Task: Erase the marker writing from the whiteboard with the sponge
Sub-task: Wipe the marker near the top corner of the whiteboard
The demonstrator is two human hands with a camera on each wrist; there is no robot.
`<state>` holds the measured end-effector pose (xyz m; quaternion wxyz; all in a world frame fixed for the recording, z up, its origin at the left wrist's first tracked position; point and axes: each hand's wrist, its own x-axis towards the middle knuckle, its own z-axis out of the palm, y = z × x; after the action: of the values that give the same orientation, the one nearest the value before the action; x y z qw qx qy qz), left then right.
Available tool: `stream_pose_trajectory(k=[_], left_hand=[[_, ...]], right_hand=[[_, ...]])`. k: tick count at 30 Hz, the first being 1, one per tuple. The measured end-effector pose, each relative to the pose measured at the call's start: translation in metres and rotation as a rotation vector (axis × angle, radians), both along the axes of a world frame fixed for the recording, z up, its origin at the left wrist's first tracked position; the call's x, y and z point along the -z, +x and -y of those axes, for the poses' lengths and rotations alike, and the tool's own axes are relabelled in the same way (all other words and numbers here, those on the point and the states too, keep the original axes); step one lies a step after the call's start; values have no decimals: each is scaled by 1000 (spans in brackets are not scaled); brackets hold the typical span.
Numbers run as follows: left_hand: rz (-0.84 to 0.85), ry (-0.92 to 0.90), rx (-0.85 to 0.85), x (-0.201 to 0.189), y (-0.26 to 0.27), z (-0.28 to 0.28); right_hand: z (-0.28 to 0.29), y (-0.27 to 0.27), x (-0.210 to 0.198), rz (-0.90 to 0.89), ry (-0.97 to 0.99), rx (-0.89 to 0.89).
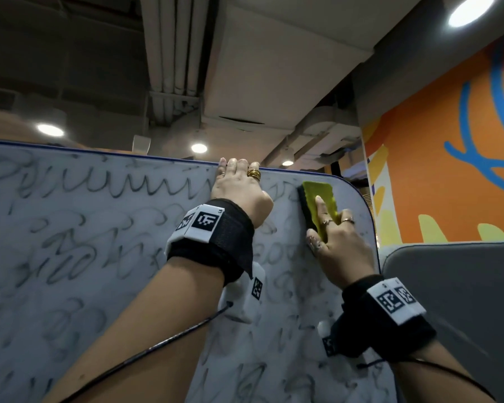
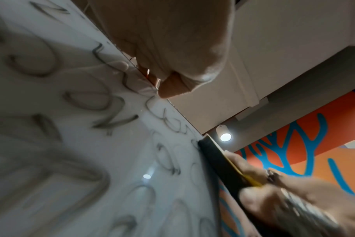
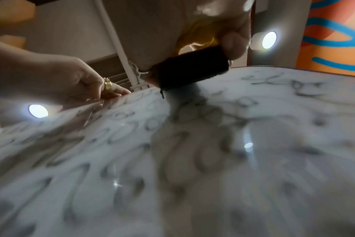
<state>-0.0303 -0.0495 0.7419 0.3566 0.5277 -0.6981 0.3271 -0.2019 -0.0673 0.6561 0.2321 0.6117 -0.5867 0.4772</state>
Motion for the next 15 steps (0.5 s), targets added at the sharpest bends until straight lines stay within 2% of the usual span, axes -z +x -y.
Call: stream_pose_trajectory(k=[5,12,15], left_hand=[[31,6,13,1,2,0],[32,71,151,-8,17,-9],[43,81,157,-6,18,-7]], right_hand=[[-1,-6,23,43,35,66],[2,13,-7,135,37,20],[-3,25,-8,80,6,6]])
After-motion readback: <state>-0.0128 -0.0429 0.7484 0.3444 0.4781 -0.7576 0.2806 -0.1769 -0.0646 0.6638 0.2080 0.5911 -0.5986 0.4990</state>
